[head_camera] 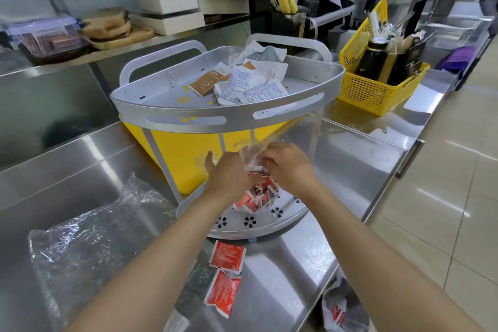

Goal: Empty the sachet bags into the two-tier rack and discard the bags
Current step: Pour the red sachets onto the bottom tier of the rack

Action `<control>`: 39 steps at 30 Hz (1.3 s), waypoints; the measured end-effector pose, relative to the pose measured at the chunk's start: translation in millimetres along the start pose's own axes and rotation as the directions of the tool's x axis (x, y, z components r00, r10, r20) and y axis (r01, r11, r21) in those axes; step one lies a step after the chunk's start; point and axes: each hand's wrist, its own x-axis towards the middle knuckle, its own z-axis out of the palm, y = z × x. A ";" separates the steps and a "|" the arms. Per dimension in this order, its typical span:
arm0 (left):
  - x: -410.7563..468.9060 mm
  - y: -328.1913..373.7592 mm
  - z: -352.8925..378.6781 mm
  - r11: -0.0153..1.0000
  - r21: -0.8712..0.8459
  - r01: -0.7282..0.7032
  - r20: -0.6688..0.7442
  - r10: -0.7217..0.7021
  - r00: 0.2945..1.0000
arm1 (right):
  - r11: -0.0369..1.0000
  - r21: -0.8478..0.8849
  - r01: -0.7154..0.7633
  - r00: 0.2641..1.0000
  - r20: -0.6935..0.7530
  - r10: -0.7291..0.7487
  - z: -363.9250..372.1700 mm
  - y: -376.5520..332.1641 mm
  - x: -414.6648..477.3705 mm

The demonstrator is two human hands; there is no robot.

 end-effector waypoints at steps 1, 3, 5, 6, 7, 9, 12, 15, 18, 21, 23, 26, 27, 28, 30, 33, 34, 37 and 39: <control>1.2 -2.1 2.2 1.000 -0.015 0.014 -0.047 -0.015 0.999 | 0.999 0.050 -0.018 1.000 -0.004 0.018 1.3 0.5 -1.0; 2.5 -6.7 4.0 0.996 -0.087 0.035 -0.137 -0.047 0.989 | 0.978 0.193 -0.079 0.996 -0.013 0.083 2.1 1.6 -4.3; 3.8 -9.3 4.7 0.981 -0.190 0.035 -0.193 -0.072 0.979 | 0.937 0.316 -0.148 0.988 0.013 0.152 0.7 5.1 -10.8; 3.4 -10.3 5.4 0.967 -0.255 0.021 -0.225 -0.080 0.971 | 0.932 0.314 -0.179 0.984 0.039 0.176 0.0 10.4 -14.4; 1.9 -10.7 4.5 0.941 -0.338 0.017 -0.242 -0.105 0.965 | 0.934 0.285 -0.216 0.976 0.076 0.203 -0.7 16.9 -18.6; 1.2 -12.5 1.4 0.821 -0.570 0.022 -0.221 -0.179 0.959 | 0.903 0.300 -0.307 0.950 0.157 0.271 -2.7 27.3 -26.9; 0.7 -14.7 -2.6 0.667 -0.745 0.011 -0.173 -0.209 0.962 | 0.858 0.398 -0.326 0.944 0.094 0.315 -1.7 32.1 -31.9; 2.3 -13.5 -8.6 0.599 -0.799 -0.060 -0.170 -0.130 0.977 | 0.774 0.539 -0.332 0.906 -0.047 0.421 -6.2 27.8 -25.5; 7.8 -15.2 -16.1 0.588 -0.799 -0.124 -0.208 -0.076 0.975 | 0.641 0.706 -0.302 0.860 -0.088 0.502 -17.5 19.2 -12.6; 11.4 -18.5 -25.5 0.553 -0.812 -0.187 -0.260 -0.057 0.964 | 0.472 0.848 -0.239 0.825 -0.079 0.560 -26.5 7.6 -1.9; 12.3 -21.2 -31.2 0.479 -0.843 -0.246 -0.293 -0.024 0.956 | 0.372 0.908 -0.194 0.808 -0.067 0.585 -31.3 -1.1 3.1; 16.7 -29.0 -34.5 0.417 -0.867 -0.274 -0.317 -0.037 0.948 | 0.329 0.935 -0.130 0.809 -0.092 0.580 -35.6 -12.0 9.5; 18.4 -32.0 -35.4 0.403 -0.871 -0.279 -0.326 -0.051 0.944 | 0.341 0.933 -0.116 0.810 -0.110 0.577 -36.6 -14.7 12.1; 19.0 -34.4 -36.7 0.408 -0.866 -0.291 -0.340 -0.053 0.939 | 0.354 0.929 -0.107 0.807 -0.127 0.577 -37.1 -16.5 15.0; 18.8 -38.6 -39.4 0.446 -0.840 -0.309 -0.371 -0.057 0.927 | 0.380 0.918 -0.114 0.800 -0.142 0.583 -37.4 -18.8 21.3; 18.3 -43.8 -43.5 0.493 -0.818 -0.296 -0.359 -0.036 0.933 | 0.343 0.931 -0.123 0.785 -0.120 0.608 -37.2 -23.6 27.7; 18.7 -46.0 -44.3 0.517 -0.812 -0.273 -0.343 -0.044 0.938 | 0.333 0.935 -0.125 0.774 -0.119 0.623 -37.9 -26.0 28.8; 18.0 -48.2 -49.8 0.444 -0.874 -0.200 -0.266 -0.091 0.960 | 0.318 0.941 -0.115 0.759 -0.124 0.639 -40.9 -22.3 35.3; 17.8 -46.4 -54.5 0.341 -0.919 -0.197 -0.237 -0.079 0.968 | 0.285 0.953 -0.100 0.752 -0.115 0.650 -43.4 -21.2 40.2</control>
